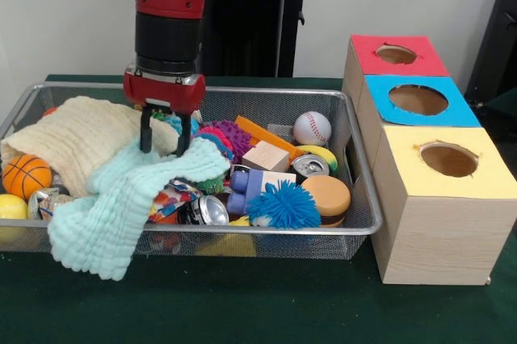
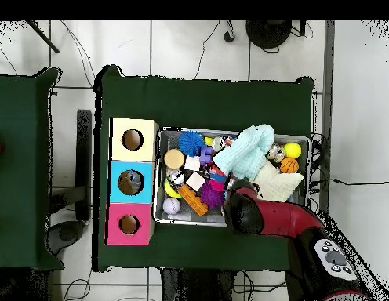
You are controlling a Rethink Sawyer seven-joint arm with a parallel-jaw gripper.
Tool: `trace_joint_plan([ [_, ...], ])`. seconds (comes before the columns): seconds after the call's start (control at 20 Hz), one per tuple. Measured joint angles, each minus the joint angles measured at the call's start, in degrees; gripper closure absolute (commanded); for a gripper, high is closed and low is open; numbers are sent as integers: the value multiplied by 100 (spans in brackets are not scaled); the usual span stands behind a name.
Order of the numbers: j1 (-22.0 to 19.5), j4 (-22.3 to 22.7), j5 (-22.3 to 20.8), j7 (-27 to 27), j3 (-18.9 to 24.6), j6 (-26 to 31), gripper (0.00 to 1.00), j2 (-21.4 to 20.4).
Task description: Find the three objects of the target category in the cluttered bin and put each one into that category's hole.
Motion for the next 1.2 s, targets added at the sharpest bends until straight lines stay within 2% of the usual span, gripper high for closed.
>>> trace_joint_plan([
  [0.05,-1,-7,-98,0,0,-4,100,0],
  [0.1,-2,-16,-134,0,-26,-1,0,11],
  [0.25,-14,-13,-154,0,-15,2,0,9],
  [0.45,-313,-27,-643,0,225,88,0,6],
  [0.7,-554,-27,-1016,0,379,118,0,5],
  [1.2,-666,-27,-1403,0,604,127,0,5],
])
